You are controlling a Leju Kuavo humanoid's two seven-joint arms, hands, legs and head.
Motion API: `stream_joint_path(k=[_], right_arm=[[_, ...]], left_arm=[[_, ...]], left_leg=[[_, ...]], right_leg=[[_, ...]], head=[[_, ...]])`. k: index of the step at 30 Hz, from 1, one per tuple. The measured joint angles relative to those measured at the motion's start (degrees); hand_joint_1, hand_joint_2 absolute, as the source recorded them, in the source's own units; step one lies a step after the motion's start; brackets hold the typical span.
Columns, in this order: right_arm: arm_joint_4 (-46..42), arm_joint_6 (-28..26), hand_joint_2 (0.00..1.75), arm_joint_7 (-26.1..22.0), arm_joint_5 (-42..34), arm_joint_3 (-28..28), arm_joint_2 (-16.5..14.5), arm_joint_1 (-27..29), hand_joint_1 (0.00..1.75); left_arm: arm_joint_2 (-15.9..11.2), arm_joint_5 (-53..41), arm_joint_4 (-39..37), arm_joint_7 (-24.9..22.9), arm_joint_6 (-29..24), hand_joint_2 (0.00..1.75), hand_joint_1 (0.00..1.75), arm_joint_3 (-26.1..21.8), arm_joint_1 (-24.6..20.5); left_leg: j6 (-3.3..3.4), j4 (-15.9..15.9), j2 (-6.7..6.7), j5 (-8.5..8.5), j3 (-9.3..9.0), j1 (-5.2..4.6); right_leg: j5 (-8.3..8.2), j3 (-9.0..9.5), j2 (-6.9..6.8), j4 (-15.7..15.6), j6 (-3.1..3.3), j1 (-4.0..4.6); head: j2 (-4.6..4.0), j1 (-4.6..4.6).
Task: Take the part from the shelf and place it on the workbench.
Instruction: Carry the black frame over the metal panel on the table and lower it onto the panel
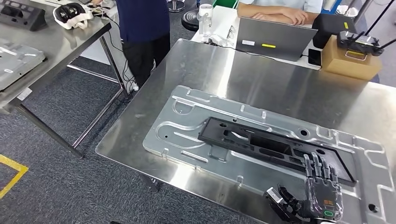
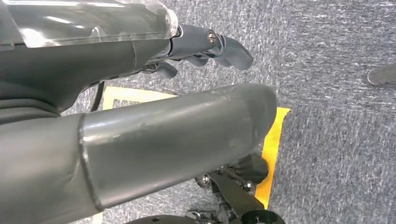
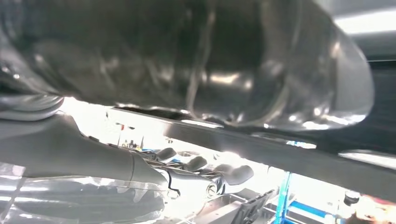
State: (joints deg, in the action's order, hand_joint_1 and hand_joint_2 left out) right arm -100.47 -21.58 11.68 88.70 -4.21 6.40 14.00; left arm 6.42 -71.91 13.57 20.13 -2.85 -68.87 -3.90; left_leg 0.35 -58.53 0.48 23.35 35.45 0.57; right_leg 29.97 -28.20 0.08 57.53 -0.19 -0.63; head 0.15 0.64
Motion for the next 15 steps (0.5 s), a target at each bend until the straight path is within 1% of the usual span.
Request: stream_joint_path(k=[1,2,4,5,6,7,8,9,10,11,12,13,14,15], right_arm=[[0.01,0.01,0.00,-0.02,0.00,-0.01,-0.09,0.01,0.00],[0.01,0.02,0.00,-0.03,0.00,-0.01,-0.19,0.02,0.00],[0.02,0.03,0.00,-0.02,0.00,-0.01,-0.33,0.10,0.00],[0.02,0.05,0.00,-0.01,0.00,-0.01,-0.40,0.13,0.00],[0.03,0.07,0.00,-0.01,0.00,-0.01,-0.48,0.16,0.00],[0.03,0.09,0.00,-0.01,0.00,-0.01,-0.55,0.18,0.00],[0.04,0.11,0.00,0.01,0.00,-0.01,-0.60,0.19,0.00],[0.04,0.11,0.00,0.06,0.00,-0.01,-0.63,0.21,0.00],[0.03,0.12,0.00,0.14,0.00,-0.01,-0.65,0.21,0.00],[0.03,0.12,0.00,0.25,0.00,-0.01,-0.66,0.21,0.00],[0.02,0.12,0.00,0.36,0.00,-0.01,-0.65,0.21,0.00],[0.02,0.12,0.00,0.44,0.00,-0.01,-0.65,0.20,0.00],[0.02,0.13,0.00,0.49,0.00,0.01,-0.65,0.22,0.00],[0.03,0.13,0.00,0.51,0.00,0.03,-0.64,0.26,0.00]], left_arm=[[-0.02,-0.03,0.00,-0.04,-0.01,0.00,0.00,-0.06,0.02],[-0.03,-0.05,0.00,-0.08,-0.01,0.00,0.00,-0.10,0.06],[-0.04,-0.11,0.00,-0.18,0.00,0.00,0.00,-0.13,0.05],[-0.01,-0.13,0.00,-0.26,0.01,0.00,0.00,-0.14,0.05],[0.02,-0.14,0.00,-0.32,0.01,0.00,0.00,-0.14,0.04],[0.04,-0.15,0.00,-0.36,0.01,0.00,0.00,-0.14,0.03],[0.05,-0.15,0.00,-0.39,0.00,0.00,0.00,-0.15,0.01],[0.05,-0.15,0.00,-0.39,-0.01,0.00,0.00,-0.16,-0.03],[0.03,-0.17,0.00,-0.39,-0.01,0.00,0.00,-0.17,-0.12],[-0.03,-0.20,0.00,-0.39,-0.02,0.00,0.00,-0.18,-0.24],[-0.08,-0.23,0.00,-0.38,-0.02,0.00,0.00,-0.18,-0.33],[-0.12,-0.26,0.00,-0.38,-0.02,0.00,0.00,-0.18,-0.40],[-0.15,-0.28,0.00,-0.37,-0.02,0.00,0.00,-0.19,-0.42],[-0.13,-0.28,-0.01,-0.38,-0.02,0.00,0.00,-0.20,-0.38]], left_leg=[[-0.31,-0.53,-0.05,0.82,0.41,0.04],[-0.54,-2.11,-0.11,2.79,1.12,0.07],[-0.81,-7.98,-0.16,8.59,2.92,0.17],[-0.92,-11.75,-0.16,10.99,3.71,0.18],[-0.98,-14.67,-0.15,12.06,3.98,0.18],[-0.97,-16.21,-0.15,11.93,3.64,0.17],[-0.86,-15.89,-0.16,10.73,2.26,0.16],[-0.65,-13.34,-0.16,9.11,-0.13,0.15],[-0.34,-9.28,-0.19,8.08,-3.36,0.11],[-0.03,-4.46,-0.22,7.78,-6.78,-0.01],[0.25,-0.89,-0.26,8.04,-9.08,-0.15],[0.49,1.43,-0.29,8.51,-10.42,-0.33],[0.76,2.35,-0.31,8.57,-10.64,-0.49],[1.14,2.35,-0.27,8.04,-10.17,-0.46]], right_leg=[[-0.59,-0.50,-0.08,-0.10,0.54,-0.09],[-1.25,-1.11,-0.18,-0.26,1.05,-0.21],[-2.44,-2.60,-0.29,-0.28,1.66,-0.18],[-3.09,-3.46,-0.33,-0.22,1.76,-0.09],[-3.71,-4.34,-0.34,-0.12,1.75,0.01],[-4.29,-5.20,-0.35,0.00,1.71,0.09],[-4.89,-6.15,-0.35,0.18,1.61,0.15],[-5.41,-6.97,-0.34,0.41,1.49,0.20],[-5.89,-7.68,-0.34,0.68,1.31,0.23],[-6.35,-8.33,-0.33,1.01,1.07,0.30],[-6.82,-8.66,-0.36,1.18,0.75,0.34],[-7.28,-8.84,-0.39,1.24,0.39,0.34],[-7.81,-8.91,-0.41,1.13,-0.01,0.31],[-8.30,-8.94,-0.40,0.93,-0.42,0.24]], head=[[0.00,-0.02],[0.00,-0.03],[0.00,-0.04],[0.00,-0.03],[0.00,-0.03],[0.00,-0.03],[0.00,-0.03],[0.00,-0.04],[0.00,-0.04],[0.00,-0.03],[0.00,-0.01],[0.00,0.01],[0.00,0.03],[0.00,0.04]])
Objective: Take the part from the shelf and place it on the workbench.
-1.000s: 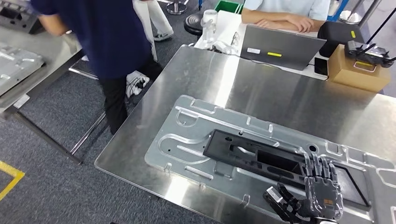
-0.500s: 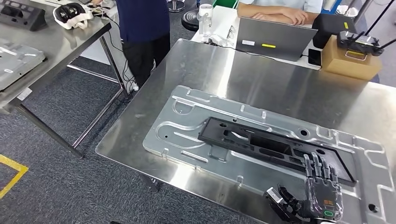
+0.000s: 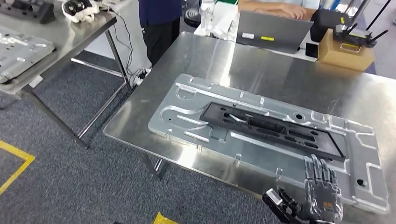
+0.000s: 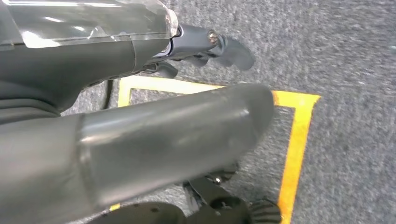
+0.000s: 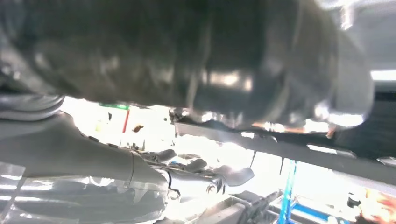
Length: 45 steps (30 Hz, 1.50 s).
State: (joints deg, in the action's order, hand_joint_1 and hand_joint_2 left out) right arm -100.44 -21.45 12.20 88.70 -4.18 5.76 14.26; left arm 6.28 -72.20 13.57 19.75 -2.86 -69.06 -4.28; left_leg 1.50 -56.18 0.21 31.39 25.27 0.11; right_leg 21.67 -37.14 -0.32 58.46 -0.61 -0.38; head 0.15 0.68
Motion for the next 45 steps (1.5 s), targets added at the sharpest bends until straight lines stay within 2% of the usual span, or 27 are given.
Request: stream_joint_path(k=[2,3,5,6,7,8,10,12,14,16,17,19,21,22,24,26,28,29,31,33,35,37,38,40,42,44,45], right_arm=[[0.05,0.03,0.00,0.01,0.00,0.03,0.01,0.15,0.00],[0.07,0.04,0.00,0.02,0.00,0.03,0.01,0.21,0.00],[0.15,0.07,0.00,0.04,0.00,0.03,0.01,0.26,0.00],[0.20,0.07,0.00,0.04,0.00,0.03,0.01,0.26,0.00],[0.26,0.08,0.00,0.05,0.00,0.03,0.01,0.27,0.00],[0.30,0.08,0.00,0.05,0.00,0.03,0.01,0.28,0.00],[0.34,0.07,0.00,0.06,0.00,0.03,0.01,0.25,0.00],[0.32,0.05,0.00,0.15,0.00,0.04,0.02,0.14,0.00],[0.30,0.01,0.00,0.49,0.00,0.06,0.05,0.09,0.00],[0.31,-0.03,0.00,1.11,0.00,0.15,0.13,0.14,0.00],[0.32,-0.03,0.00,1.42,0.00,0.25,0.18,0.11,0.00],[0.35,-0.02,0.00,1.97,0.00,0.55,0.29,0.10,0.00],[0.42,-0.02,0.00,2.68,0.00,1.10,0.50,0.17,0.00],[0.48,-0.03,0.00,3.15,0.00,1.51,0.60,0.26,0.00],[0.56,-0.08,0.00,4.37,0.00,2.51,0.85,0.59,0.00],[0.58,-0.17,0.00,5.73,0.00,3.64,1.02,1.28,0.00],[0.59,-0.29,0.00,7.13,0.00,4.90,1.10,2.25,0.00],[0.63,-0.45,0.00,7.66,0.00,5.50,1.13,2.78,0.00],[0.79,-0.94,0.00,8.19,0.00,6.53,1.15,3.76,0.00],[1.04,-1.28,0.00,8.31,0.00,7.15,1.15,4.61,0.00],[1.31,-1.34,0.00,8.35,0.00,7.43,1.15,5.17,0.00],[1.61,-1.33,0.00,8.33,0.00,7.56,1.15,5.38,0.00],[1.78,-1.32,0.00,8.13,0.00,7.60,1.14,5.45,0.00],[2.13,-1.42,0.00,6.83,-0.03,7.61,0.72,5.76,0.00],[2.65,-2.09,0.00,3.84,-0.34,7.24,-0.56,6.34,0.00],[3.90,-2.97,0.00,-0.76,-2.17,5.99,-2.96,7.03,0.00],[5.00,-3.13,0.00,-3.45,-3.89,4.94,-4.44,7.36,0.00]], left_arm=[[0.02,0.01,-0.01,-0.02,0.01,0.00,0.00,-0.04,-0.01],[0.03,0.01,-0.02,-0.02,0.02,0.00,0.00,-0.06,0.00],[0.02,0.01,-0.02,-0.02,0.02,0.00,0.00,-0.09,0.00],[0.01,0.01,-0.02,-0.02,0.02,0.00,0.00,-0.11,0.02],[0.01,0.01,-0.02,-0.02,0.02,0.00,0.00,-0.13,0.03],[0.01,0.01,-0.02,-0.02,0.03,0.00,0.00,-0.15,0.04],[0.02,-0.01,-0.02,-0.02,0.04,0.00,0.00,-0.19,0.05],[0.13,-0.02,-0.02,-0.02,0.04,0.00,0.00,-0.21,0.04],[0.25,-0.02,-0.02,-0.02,0.04,0.00,0.00,-0.25,0.02],[0.26,-0.03,-0.02,-0.02,0.04,0.00,0.00,-0.32,0.08],[0.25,-0.04,-0.02,-0.02,0.04,0.00,0.00,-0.34,0.11],[0.22,-0.05,-0.02,-0.02,0.04,0.00,0.00,-0.39,0.15],[0.24,-0.13,-0.02,-0.01,0.04,0.00,0.00,-0.40,0.17],[0.26,-0.16,-0.02,-0.01,0.04,0.00,0.00,-0.40,0.16],[0.26,-0.16,-0.02,0.01,0.04,0.00,0.00,-0.41,0.13],[0.25,-0.05,-0.02,0.00,0.00,0.00,0.00,-0.44,0.07],[0.23,0.04,-0.02,-0.02,-0.08,0.00,0.00,-0.48,-0.02],[0.23,0.05,-0.02,-0.02,-0.11,0.00,0.00,-0.52,-0.05],[0.26,0.07,-0.02,-0.04,-0.14,0.00,0.00,-0.70,0.03],[0.32,0.07,-0.02,-0.06,-0.13,0.00,0.00,-0.88,0.08],[0.36,0.07,-0.02,-0.06,-0.13,0.00,0.00,-0.94,0.09],[0.35,0.08,-0.02,-0.06,-0.14,0.00,0.00,-0.97,0.12],[0.34,0.08,-0.02,-0.06,-0.14,0.00,0.00,-0.98,0.14],[0.35,0.08,-0.02,-0.09,-0.21,0.00,0.00,-1.04,0.13],[0.40,0.06,-0.02,-0.14,-0.34,0.00,0.00,-1.17,0.16],[0.52,0.09,-0.02,-0.15,-0.54,0.00,0.00,-1.36,0.23],[0.58,0.11,-0.02,-0.15,-0.66,0.00,0.00,-1.46,0.26]], left_leg=[[0.95,0.29,0.27,-1.37,1.03,0.17],[1.36,0.42,0.42,-2.16,1.80,0.26],[1.83,0.35,0.60,-3.54,3.59,0.18],[1.86,0.24,0.64,-4.24,4.54,0.11],[1.81,0.03,0.66,-4.92,5.55,0.05],[1.72,-0.27,0.67,-5.53,6.58,0.02],[1.43,-1.03,0.66,-6.53,8.52,0.01],[0.97,-1.72,0.60,-7.28,9.77,-0.07],[0.31,-1.89,0.57,-8.12,10.18,-0.06],[-0.46,-1.78,0.50,-8.83,10.37,0.03],[-0.81,-2.21,0.41,-8.14,10.72,0.08],[-1.31,-5.62,0.21,-3.81,11.99,0.20],[-1.68,-12.60,0.16,1.79,13.62,0.34],[-1.82,-15.96,0.16,3.11,14.01,0.42],[-1.91,-17.99,0.16,1.32,12.59,0.52],[-1.67,-12.60,0.13,-1.53,7.57,0.54],[-1.19,-4.13,0.00,-0.83,1.65,0.31],[-0.89,-1.40,-0.07,0.00,0.06,0.15],[-0.05,0.16,-0.07,0.05,-0.13,-0.04],[1.05,0.44,0.21,-1.16,0.84,0.10],[1.89,0.57,0.51,-2.54,2.28,0.17],[2.14,0.38,0.64,-3.89,4.05,0.02],[2.11,0.16,0.70,-4.53,5.03,-0.05],[1.92,-0.49,0.74,-5.56,6.99,-0.09],[1.57,-1.19,0.70,-6.34,8.59,-0.15],[0.98,-1.55,0.64,-7.18,9.41,-0.22],[0.61,-1.52,0.64,-7.66,9.58,-0.20]], right_leg=[[1.63,-0.67,0.19,0.88,-0.62,-0.18],[4.10,-1.29,0.27,2.62,-0.86,-0.25],[10.36,-2.68,0.31,8.96,-1.22,-0.42],[12.20,-3.09,0.31,12.39,-1.39,-0.47],[12.54,-2.98,0.31,14.88,-1.49,-0.49],[11.50,-2.06,0.31,15.71,-1.51,-0.49],[8.24,2.72,0.31,11.46,-1.31,-0.46],[8.42,8.86,0.31,2.93,-0.72,-0.20],[9.87,11.56,0.30,-1.84,-0.02,0.23],[9.14,11.16,0.17,-2.41,0.78,0.26],[8.52,10.66,0.05,-2.52,1.26,0.15],[7.15,9.32,-0.19,-2.73,2.08,-0.14],[5.81,7.52,-0.24,-2.58,2.38,-0.05],[5.10,6.49,-0.26,-2.42,2.34,0.00],[3.90,4.37,-0.28,-1.82,2.14,0.04],[2.98,2.42,-0.30,-0.93,1.78,0.03],[2.18,1.19,-0.35,-0.15,1.21,0.11],[1.74,0.94,-0.40,0.00,0.86,0.11],[0.73,0.75,-0.46,-0.20,0.11,0.06],[2.13,0.17,-0.23,0.63,-0.51,-0.12],[7.59,-1.17,0.05,5.09,-0.93,-0.33],[12.50,-2.41,0.11,12.19,-1.24,-0.44],[12.96,-2.36,0.10,14.72,-1.34,-0.46],[10.38,0.30,0.10,14.30,-1.27,-0.45],[8.33,6.06,0.09,7.05,-0.80,-0.32],[9.21,10.87,0.08,-0.53,-0.11,0.03],[9.82,11.81,0.08,-2.46,0.21,0.26]], head=[[0.00,0.00],[0.00,0.01],[0.00,0.01],[0.00,0.01],[0.00,0.00],[0.00,0.00],[0.00,0.00],[0.00,-0.01],[0.00,-0.02],[0.00,-0.02],[0.00,-0.03],[0.00,-0.05],[0.00,-0.07],[0.00,-0.07],[0.00,-0.07],[0.00,-0.07],[0.00,-0.07],[0.00,-0.05],[0.00,-0.04],[0.00,-0.03],[0.00,-0.01],[0.00,0.00],[0.00,0.00],[0.00,-0.01],[0.00,-0.01],[0.00,-0.05],[0.00,-0.08]])
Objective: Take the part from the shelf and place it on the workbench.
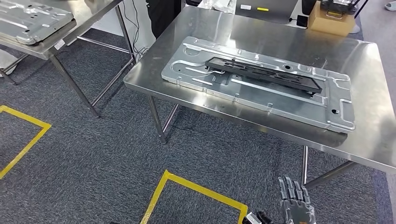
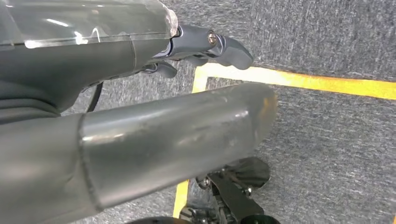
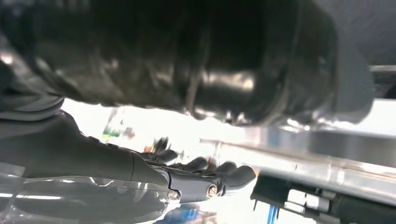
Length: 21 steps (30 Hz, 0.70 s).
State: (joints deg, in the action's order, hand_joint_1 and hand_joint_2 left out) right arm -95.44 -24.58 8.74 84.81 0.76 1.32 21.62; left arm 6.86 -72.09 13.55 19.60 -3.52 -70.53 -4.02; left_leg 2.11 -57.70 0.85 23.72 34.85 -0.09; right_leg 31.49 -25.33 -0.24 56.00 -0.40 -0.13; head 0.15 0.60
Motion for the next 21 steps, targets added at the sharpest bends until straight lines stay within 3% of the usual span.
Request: stream_joint_path(k=[2,3,5,7,8,9,10,12,14,15,18,19,21], right_arm=[[3.72,1.10,0.00,-6.56,-5.11,-3.22,-3.50,0.34,0.00],[6.18,2.11,0.00,-9.91,-7.75,-5.23,-5.19,0.20,0.00],[12.53,3.98,0.00,-16.28,-11.67,-10.34,-8.25,-0.85,0.00],[21.15,4.34,0.00,-21.21,-12.58,-16.79,-10.37,-3.05,0.00],[25.87,4.07,0.00,-23.11,-12.39,-20.42,-11.21,-4.32,0.00],[30.31,3.61,0.00,-24.65,-12.07,-23.83,-11.91,-5.45,0.00],[33.93,3.15,0.00,-25.74,-11.72,-26.89,-12.49,-6.32,0.00],[38.91,2.72,0.00,-26.72,-10.82,-31.47,-13.49,-7.63,0.00],[42.10,3.60,0.00,-26.57,-9.93,-34.79,-14.44,-8.77,0.00],[43.38,4.79,0.00,-26.06,-9.64,-36.26,-14.85,-9.35,0.00],[48.54,10.04,0.00,-23.85,-10.01,-41.69,-15.42,-11.49,0.00],[51.20,11.71,0.00,-23.07,-10.79,-44.18,-15.38,-12.43,0.00],[57.29,14.54,0.00,-20.54,-12.37,-49.58,-15.03,-14.39,0.00]], left_arm=[[0.05,-0.04,0.00,0.01,-0.24,0.00,0.00,-0.28,0.13],[0.07,-0.09,0.00,0.01,-0.31,0.00,0.00,-0.41,0.20],[0.08,-0.32,0.00,0.03,-0.39,0.00,0.00,-0.65,0.34],[0.11,-0.62,0.00,0.06,-0.44,0.00,0.00,-0.81,0.46],[0.13,-0.72,0.00,0.07,-0.45,0.00,0.00,-0.86,0.49],[0.15,-0.79,0.00,0.08,-0.46,0.00,0.00,-0.89,0.49],[0.15,-0.81,0.00,0.08,-0.48,0.00,0.00,-0.92,0.48],[0.15,-0.88,0.00,0.08,-0.50,0.00,0.00,-1.03,0.44],[0.14,-0.93,0.00,0.19,-0.50,0.00,0.00,-1.15,0.31],[0.13,-0.96,0.00,0.30,-0.55,0.00,0.00,-1.20,0.22],[0.22,-1.08,0.00,0.51,-0.93,0.00,0.00,-1.28,0.22],[0.28,-1.12,0.00,0.53,-1.10,0.00,0.00,-1.29,0.26],[0.35,-1.22,0.00,0.56,-1.33,0.00,0.00,-1.32,0.31]], left_leg=[[-0.80,0.21,-0.05,-0.74,0.24,0.16],[-1.16,-0.12,-0.15,-0.17,0.58,0.22],[-1.73,-3.64,-0.33,4.08,1.89,0.37],[-2.18,-10.68,-0.39,9.54,3.48,0.52],[-2.36,-13.83,-0.39,10.74,3.86,0.59],[-2.47,-15.62,-0.39,10.62,3.57,0.63],[-2.51,-15.46,-0.39,9.36,2.37,0.68],[-2.28,-9.58,-0.48,6.75,-2.64,0.74],[-1.76,-1.80,-0.67,7.13,-7.78,0.53],[-1.47,0.50,-0.75,7.88,-8.97,0.36],[-0.27,2.08,-0.57,7.53,-8.84,0.30],[0.27,2.28,-0.46,7.00,-8.55,0.45],[1.01,2.47,-0.28,5.98,-7.65,0.63]], right_leg=[[-0.65,-0.24,-0.10,-0.86,0.71,0.06],[-1.22,-0.67,-0.18,-1.06,1.16,-0.04],[-2.52,-1.94,-0.36,-1.26,2.02,-0.29],[-3.65,-3.71,-0.40,-0.84,2.36,-0.17],[-4.15,-4.70,-0.44,-0.49,2.32,-0.12],[-4.60,-5.73,-0.51,-0.05,2.24,-0.09],[-4.98,-6.76,-0.57,0.47,2.13,-0.09],[-5.64,-8.59,-0.57,1.55,1.83,-0.11],[-6.23,-9.84,-0.45,2.37,1.32,-0.02],[-6.58,-10.16,-0.42,2.52,0.98,-0.01],[-7.35,-10.55,-0.33,2.54,-0.14,-0.06],[-6.54,-10.92,-0.21,3.32,-0.46,-0.10],[-2.32,-12.77,0.03,8.35,-1.03,-0.32]], head=[[0.00,-0.01],[0.00,-0.02],[0.00,-0.04],[0.00,-0.06],[0.00,-0.07],[0.00,-0.07],[0.00,-0.06],[0.00,-0.07],[0.00,-0.07],[0.00,-0.05],[0.00,-0.02],[0.00,0.00],[0.00,0.05]])
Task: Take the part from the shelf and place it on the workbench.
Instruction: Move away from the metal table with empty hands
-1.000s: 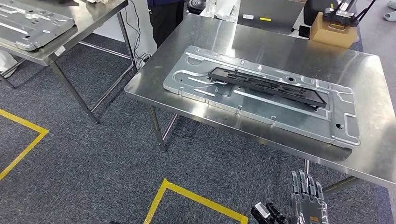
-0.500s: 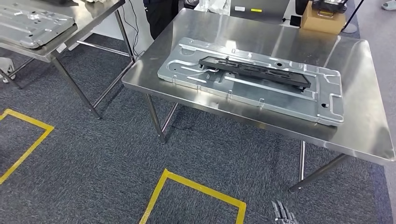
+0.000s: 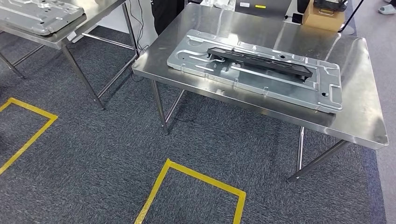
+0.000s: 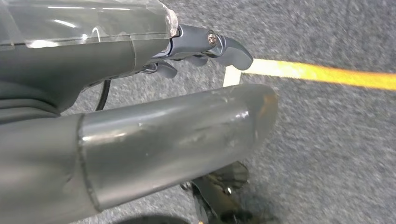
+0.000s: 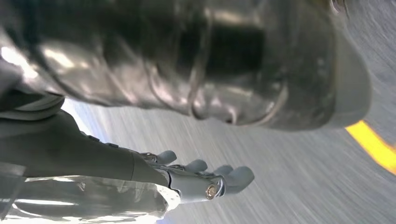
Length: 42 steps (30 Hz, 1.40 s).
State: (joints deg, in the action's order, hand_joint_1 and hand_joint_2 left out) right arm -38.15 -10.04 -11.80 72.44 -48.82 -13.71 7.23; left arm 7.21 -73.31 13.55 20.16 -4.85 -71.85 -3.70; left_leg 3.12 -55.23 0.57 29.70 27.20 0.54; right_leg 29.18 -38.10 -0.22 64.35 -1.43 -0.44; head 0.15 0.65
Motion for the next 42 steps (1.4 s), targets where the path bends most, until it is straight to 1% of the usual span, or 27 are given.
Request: stream_joint_path(k=[2,3,4,6,8,10,12,14,17,19,20,21,23,24,25,27,29,30,32,33,34,35,36,37,39,41,42], right_arm=[[5.27,1.83,0.00,4.27,-0.48,-4.35,0.43,-1.35,0.00],[7.57,2.55,0.00,6.95,-0.62,-6.02,0.63,-1.87,0.00],[9.69,3.23,0.00,9.72,-0.85,-7.51,0.79,-2.39,0.00],[13.41,4.57,0.00,14.13,-1.49,-10.37,0.96,-3.49,0.00],[16.09,5.50,0.00,15.00,-1.83,-12.90,0.98,-4.45,0.00],[18.13,5.90,0.00,13.44,-1.64,-14.61,0.96,-5.25,0.00],[19.65,6.07,0.00,11.78,-1.04,-15.57,0.93,-6.00,0.00],[20.70,6.33,0.00,10.71,-0.30,-16.14,0.92,-6.64,0.00],[21.78,6.93,0.00,10.42,0.67,-16.63,0.99,-7.14,0.00],[22.43,7.36,0.00,11.03,1.11,-16.77,1.01,-7.37,0.00],[22.74,7.58,0.00,11.51,1.29,-16.83,1.02,-7.54,0.00],[23.02,7.78,0.00,12.04,1.49,-16.89,1.02,-7.73,0.00],[23.47,8.02,0.00,13.13,1.90,-16.93,1.02,-8.13,0.00],[23.65,8.04,0.00,13.62,2.07,-16.94,1.02,-8.27,0.00],[23.81,8.03,0.00,14.04,2.18,-16.94,1.03,-8.42,0.00],[24.04,7.91,0.00,14.61,2.40,-16.94,1.03,-8.73,0.00],[24.19,7.81,0.00,14.83,2.72,-16.94,1.02,-8.95,0.00],[24.29,7.76,0.00,14.86,2.89,-16.94,1.02,-8.98,0.00],[24.46,7.59,0.00,14.88,3.23,-16.94,1.02,-8.98,0.00],[24.54,7.41,0.00,14.87,3.45,-16.94,1.02,-8.97,0.00],[24.61,7.16,0.00,14.82,3.69,-16.94,1.02,-8.97,0.00],[24.69,6.92,0.00,14.69,3.90,-16.93,1.00,-8.99,0.00],[24.76,6.69,0.00,14.52,4.07,-16.91,0.98,-9.01,0.00],[24.80,6.50,0.00,14.33,4.20,-16.89,0.95,-9.04,0.00],[24.88,6.21,0.00,14.04,4.41,-16.84,0.90,-9.09,0.00],[24.95,6.02,0.00,13.87,4.63,-16.80,0.85,-9.20,0.00],[24.97,5.98,0.00,13.81,4.72,-16.77,0.79,-9.29,0.00]], left_arm=[[-0.01,-0.18,0.00,-0.01,-0.14,0.00,0.00,-0.02,0.07],[-0.02,-0.30,0.00,-0.02,-0.21,0.00,0.00,-0.03,0.11],[-0.02,-0.40,0.00,-0.03,-0.30,0.00,0.00,-0.03,0.12],[0.03,-0.55,0.00,-0.07,-0.54,0.00,0.00,-0.04,0.11],[0.20,-0.60,0.00,-0.10,-0.89,0.00,0.00,-0.04,0.02],[0.34,-0.66,0.00,-0.11,-1.16,0.00,0.00,-0.05,-0.13],[0.33,-0.84,0.00,-0.12,-1.24,0.00,0.00,-0.07,-0.19],[0.28,-1.03,0.00,-0.14,-1.34,0.00,0.00,-0.08,-0.19],[0.27,-1.17,0.00,-0.34,-1.50,0.00,0.00,-0.13,-0.23],[0.26,-1.28,0.00,-0.49,-1.59,0.00,0.00,-0.18,-0.12],[0.24,-1.31,0.00,-0.54,-1.71,0.00,0.00,-0.25,-0.04],[0.15,-1.31,0.00,-0.57,-1.85,0.00,0.00,-0.33,0.03],[-0.05,-1.31,0.00,-0.56,-2.06,0.00,0.00,-0.45,-0.01],[-0.13,-1.31,0.00,-0.52,-2.11,0.00,0.00,-0.48,-0.12],[-0.16,-1.27,0.00,-0.48,-2.13,0.00,0.00,-0.50,-0.19],[-0.21,-1.13,0.00,-0.43,-2.15,0.00,0.00,-0.64,-0.08],[-0.26,-0.83,0.00,-0.43,-2.14,0.00,0.00,-0.89,0.12],[-0.32,-0.67,0.00,-0.43,-2.13,0.00,0.00,-1.01,0.12],[-0.47,-0.34,0.00,-0.43,-2.01,0.00,0.00,-1.22,0.01],[-0.61,-0.18,0.00,-0.44,-1.89,0.00,0.00,-1.34,-0.02],[-0.77,-0.05,0.00,-0.49,-1.70,0.00,0.00,-1.46,-0.01],[-0.96,0.07,0.00,-0.56,-1.50,0.00,0.00,-1.60,0.05],[-1.14,0.16,0.00,-0.66,-1.30,0.00,0.00,-1.73,0.13],[-1.31,0.25,0.00,-0.73,-1.16,0.00,0.00,-1.85,0.18],[-1.49,0.42,0.00,-0.79,-1.05,0.00,0.00,-2.02,0.12],[-1.68,0.48,0.00,-0.75,-1.00,0.00,0.00,-2.16,-0.01],[-1.80,0.49,0.00,-0.73,-0.98,0.00,0.00,-2.25,0.01]], left_leg=[[0.16,-0.12,-0.21,-0.79,1.16,-0.10],[0.09,-0.25,-0.41,-1.16,1.67,-0.15],[-0.01,-0.42,-0.68,-1.48,2.13,-0.16],[-0.30,-0.95,-1.40,-1.91,2.88,-0.14],[-0.71,-1.53,-2.05,-2.18,3.59,-0.18],[-1.34,-1.85,-2.61,-2.54,4.16,-0.16],[-2.05,-1.92,-3.32,-2.87,4.47,-0.06],[-2.56,-3.59,-2.90,-1.60,5.33,0.00],[-3.25,-13.49,-1.35,4.15,9.63,0.21],[-3.59,-18.40,-1.02,5.84,11.37,0.28],[-3.62,-17.73,-0.84,5.08,10.67,0.28],[-3.58,-14.86,-0.48,3.50,8.88,0.28],[-3.23,-6.63,1.30,0.60,4.29,0.11],[-2.92,-3.82,1.94,-0.11,2.86,-0.04],[-2.61,-2.40,2.32,-0.29,2.30,-0.21],[-1.95,-2.14,1.59,-0.52,2.57,-0.35],[-1.23,-1.82,0.83,-1.09,2.69,-0.12],[-0.83,-1.64,0.43,-1.44,2.81,0.01],[-0.31,-1.63,-0.46,-1.96,3.36,0.01],[-0.19,-1.68,-1.03,-2.17,3.70,-0.07],[-0.16,-1.75,-1.70,-2.34,3.97,-0.15],[-0.19,-1.83,-2.43,-2.46,4.16,-0.22],[-0.24,-1.91,-3.20,-2.56,4.25,-0.28],[-0.32,-2.00,-3.97,-2.63,4.27,-0.32],[-0.63,-2.24,-5.36,-2.79,4.49,-0.43],[-1.20,-2.41,-6.54,-3.10,5.06,-0.34],[-1.57,-2.40,-7.20,-3.32,5.33,-0.26]], right_leg=[[4.65,-2.16,0.06,7.35,-0.40,-0.21],[5.71,-2.37,0.06,9.49,-0.52,-0.28],[5.67,-1.53,0.08,9.53,-0.56,-0.32],[2.94,3.50,0.57,3.02,-0.35,-0.35],[1.04,8.50,2.50,-4.89,0.26,-0.30],[1.01,9.74,3.45,-7.45,0.80,-0.10],[0.60,9.58,2.37,-7.60,1.36,-0.07],[0.08,9.56,1.18,-8.06,2.21,-0.30],[-0.35,9.00,-0.78,-8.18,2.90,-0.23],[-0.41,8.50,-2.11,-7.86,2.96,-0.09],[-0.41,8.27,-2.72,-7.62,2.93,-0.07],[-0.38,8.11,-3.27,-7.36,2.88,-0.06],[-0.24,7.91,-4.28,-6.84,2.56,0.07],[-0.21,7.87,-4.66,-6.66,2.27,0.19],[-0.22,7.85,-5.02,-6.53,1.95,0.30],[-0.40,7.91,-5.67,-6.57,1.30,0.38],[0.39,7.72,-4.53,-5.84,0.59,0.20],[1.79,7.05,-3.27,-4.23,0.32,0.13],[6.07,4.23,-0.84,2.28,0.14,0.04],[7.83,2.63,-0.41,6.03,0.19,0.04],[8.57,1.60,-0.23,8.59,0.28,0.07],[8.13,1.53,-0.12,9.14,0.43,0.09],[6.63,2.51,0.09,7.49,0.64,0.10],[4.48,4.39,0.68,3.94,0.93,0.11],[1.50,8.00,3.29,-3.55,1.63,0.12],[0.96,9.22,4.78,-6.69,1.99,0.22],[0.90,9.22,4.32,-6.96,2.07,0.27]], head=[[0.00,0.01],[0.00,0.01],[0.00,0.01],[0.00,0.01],[0.00,0.01],[0.00,0.00],[0.00,-0.01],[0.00,-0.03],[0.00,-0.08],[0.00,-0.08],[0.00,-0.08],[0.00,-0.08],[0.00,-0.08],[0.00,-0.08],[0.00,-0.07],[0.00,-0.06],[0.00,-0.06],[0.00,-0.05],[0.00,-0.04],[0.00,-0.04],[0.00,-0.04],[0.00,-0.04],[0.00,-0.04],[0.00,-0.04],[0.00,-0.05],[0.00,-0.05],[0.00,-0.05]])
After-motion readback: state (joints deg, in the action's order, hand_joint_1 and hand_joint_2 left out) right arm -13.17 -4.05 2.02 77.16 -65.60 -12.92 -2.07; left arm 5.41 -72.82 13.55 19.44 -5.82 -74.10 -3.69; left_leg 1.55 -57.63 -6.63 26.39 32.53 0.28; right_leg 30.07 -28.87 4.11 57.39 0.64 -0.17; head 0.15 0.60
